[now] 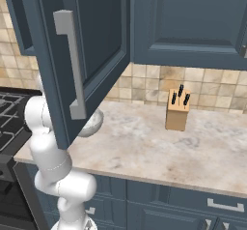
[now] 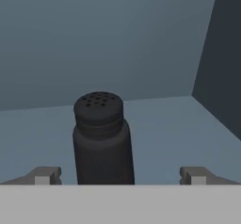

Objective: Retrieve the bottle and the shaker from the cabinet and place them next to the mixing bowl on the counter. Then add garlic from the fridge to the mixing bowl.

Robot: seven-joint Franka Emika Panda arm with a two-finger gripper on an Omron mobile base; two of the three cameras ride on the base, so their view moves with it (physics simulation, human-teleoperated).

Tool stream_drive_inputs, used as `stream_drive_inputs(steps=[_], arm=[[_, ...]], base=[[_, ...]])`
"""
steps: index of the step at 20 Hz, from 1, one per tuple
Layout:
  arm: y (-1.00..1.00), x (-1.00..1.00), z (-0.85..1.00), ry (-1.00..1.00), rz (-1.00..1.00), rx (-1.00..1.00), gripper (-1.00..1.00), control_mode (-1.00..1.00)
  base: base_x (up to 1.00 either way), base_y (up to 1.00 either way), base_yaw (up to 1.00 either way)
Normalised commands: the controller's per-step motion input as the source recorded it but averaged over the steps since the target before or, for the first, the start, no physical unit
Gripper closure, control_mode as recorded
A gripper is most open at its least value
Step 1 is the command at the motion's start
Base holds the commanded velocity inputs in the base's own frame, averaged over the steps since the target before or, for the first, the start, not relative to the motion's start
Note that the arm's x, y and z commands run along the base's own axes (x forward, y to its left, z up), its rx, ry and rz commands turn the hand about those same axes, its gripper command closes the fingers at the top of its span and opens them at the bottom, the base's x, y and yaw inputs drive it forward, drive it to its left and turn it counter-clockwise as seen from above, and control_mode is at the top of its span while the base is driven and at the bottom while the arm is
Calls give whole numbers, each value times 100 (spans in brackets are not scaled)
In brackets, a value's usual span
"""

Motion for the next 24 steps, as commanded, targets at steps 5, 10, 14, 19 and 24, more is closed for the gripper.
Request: stream_drive_inputs(steps=[5,10,14,19,24], arm=[[0,22,-1,2,0,0,-100,-100],[0,14,-4,4,0,0,-100,-100],[0,3,-3,2,0,0,-100,-100],[0,0,-1,0,0,0,-100,-100],[0,0,-4,0,0,0,100,-100]], base=[[0,0,0],[0,0,0],[0,0,0],[0,0,0],[0,0,0]])
